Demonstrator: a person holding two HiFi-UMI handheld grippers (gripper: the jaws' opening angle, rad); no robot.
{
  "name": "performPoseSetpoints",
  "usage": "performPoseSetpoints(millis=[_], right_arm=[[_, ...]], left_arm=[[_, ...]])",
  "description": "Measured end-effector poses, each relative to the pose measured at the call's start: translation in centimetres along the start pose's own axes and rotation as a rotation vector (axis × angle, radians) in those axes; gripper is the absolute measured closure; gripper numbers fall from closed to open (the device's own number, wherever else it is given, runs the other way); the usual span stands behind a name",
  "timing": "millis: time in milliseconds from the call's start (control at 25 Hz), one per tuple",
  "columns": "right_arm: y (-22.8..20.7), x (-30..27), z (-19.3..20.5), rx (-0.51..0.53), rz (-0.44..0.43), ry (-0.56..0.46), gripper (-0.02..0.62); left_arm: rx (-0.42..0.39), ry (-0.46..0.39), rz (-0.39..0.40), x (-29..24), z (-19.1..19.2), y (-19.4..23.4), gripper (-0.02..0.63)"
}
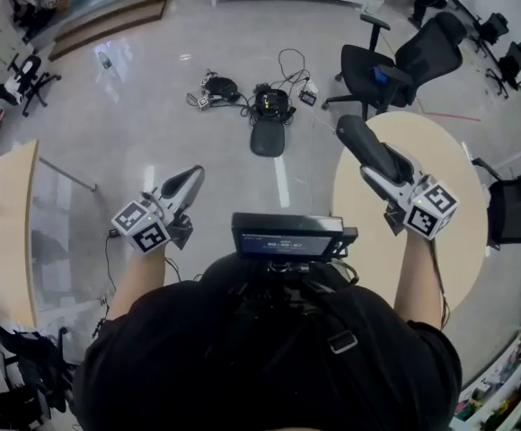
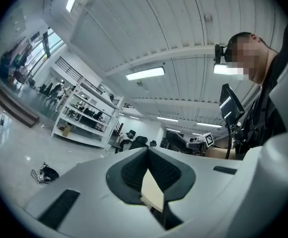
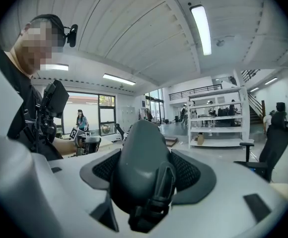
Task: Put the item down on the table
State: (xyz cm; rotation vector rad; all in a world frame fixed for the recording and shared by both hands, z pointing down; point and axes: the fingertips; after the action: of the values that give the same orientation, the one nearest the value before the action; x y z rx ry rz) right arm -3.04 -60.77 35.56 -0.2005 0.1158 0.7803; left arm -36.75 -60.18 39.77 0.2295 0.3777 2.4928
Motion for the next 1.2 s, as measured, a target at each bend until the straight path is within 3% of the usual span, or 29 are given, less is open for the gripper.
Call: performPoseSetpoints(millis=[240,560,800,1040,1200], right_arm=[[-2.5,2.2,-0.4,-0.018,0.103,-0.012,0.272],[-13.9,14.0,2.1,-0.003,0.206,-0.055,0.272],[-24.8,23.4,5.3,0.034,0.221,-0.033,0.27],[-32.8,28.1,6.5,0.025,0.286,-0.061,0.272],[-36.9,32.2,8.6,-0.004,0.328,-0.057,0.272]], left_arm=[[-0.003,0.033,0.135,-5.8,-0.7,-0.2,0.604],[-0.084,0.062,0.199,-19.7,1.9,-9.2,0.604],[-0.066,0.094,0.227,-31.9,7.7,-18.6,0.604],[-0.082,0.227,0.309,-42.3,13.0,-23.1,0.604],[-0.068,0.259,0.35,-47.3,16.0,-26.0,0.604]])
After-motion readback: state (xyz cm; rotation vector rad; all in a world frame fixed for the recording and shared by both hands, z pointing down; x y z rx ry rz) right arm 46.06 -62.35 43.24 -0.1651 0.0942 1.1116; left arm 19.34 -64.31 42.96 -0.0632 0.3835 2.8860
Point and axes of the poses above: the fingertips, and each gripper's own axes: x backward along the fingers, y to its left, z out of its underside, and after that the axes turned 2 degrees about -x, right-handed
